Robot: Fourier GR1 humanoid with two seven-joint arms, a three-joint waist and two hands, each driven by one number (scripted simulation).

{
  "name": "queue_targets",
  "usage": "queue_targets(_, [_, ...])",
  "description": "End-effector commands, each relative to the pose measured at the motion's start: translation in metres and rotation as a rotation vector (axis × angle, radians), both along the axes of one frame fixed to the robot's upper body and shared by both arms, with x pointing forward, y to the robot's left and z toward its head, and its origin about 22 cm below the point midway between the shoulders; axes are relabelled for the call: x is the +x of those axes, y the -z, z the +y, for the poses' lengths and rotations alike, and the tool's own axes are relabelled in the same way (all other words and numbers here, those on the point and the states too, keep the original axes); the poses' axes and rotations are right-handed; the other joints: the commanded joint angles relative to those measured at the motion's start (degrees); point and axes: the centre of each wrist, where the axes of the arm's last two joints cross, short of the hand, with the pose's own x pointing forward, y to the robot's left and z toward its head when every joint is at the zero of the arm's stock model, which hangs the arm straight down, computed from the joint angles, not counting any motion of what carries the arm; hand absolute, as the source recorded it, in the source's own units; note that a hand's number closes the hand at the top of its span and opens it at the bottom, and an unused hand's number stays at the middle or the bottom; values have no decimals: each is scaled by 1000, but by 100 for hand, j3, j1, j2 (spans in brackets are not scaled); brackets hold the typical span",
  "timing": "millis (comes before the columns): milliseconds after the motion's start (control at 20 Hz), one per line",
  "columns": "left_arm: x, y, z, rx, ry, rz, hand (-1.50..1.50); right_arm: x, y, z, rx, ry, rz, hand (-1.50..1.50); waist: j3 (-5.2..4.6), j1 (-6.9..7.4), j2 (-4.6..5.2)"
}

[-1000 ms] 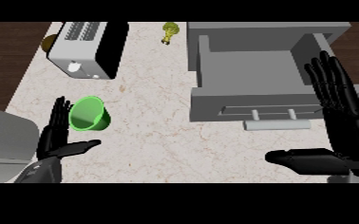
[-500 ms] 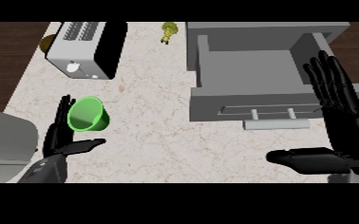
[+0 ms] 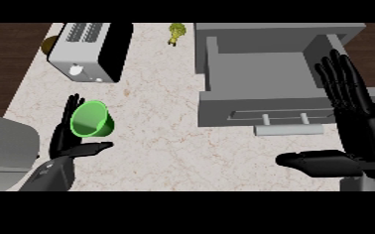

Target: Pick up the cup, place it into the drawer and close the drawer

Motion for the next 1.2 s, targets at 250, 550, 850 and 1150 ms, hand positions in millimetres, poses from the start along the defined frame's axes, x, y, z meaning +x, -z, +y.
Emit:
queue_targets(250, [7, 1, -17, -211, 179, -127, 150, 3, 5, -17, -16, 5, 14, -150, 11, 41, -26])
queue_targets(550, [26, -9, -33, -266, 188, -219, 150, 7, 5, -5, -27, 1, 15, -150, 3, 31, -9])
queue_targets(850, [6, -3, -11, -212, -9, -272, 150, 18, 0, -8, -10, 19, 2, -150, 11, 117, -13])
queue_targets(1150, [32, -13, -41, -197, 15, -336, 150, 10, 3, -9, -23, 14, 8, -150, 16, 83, -31])
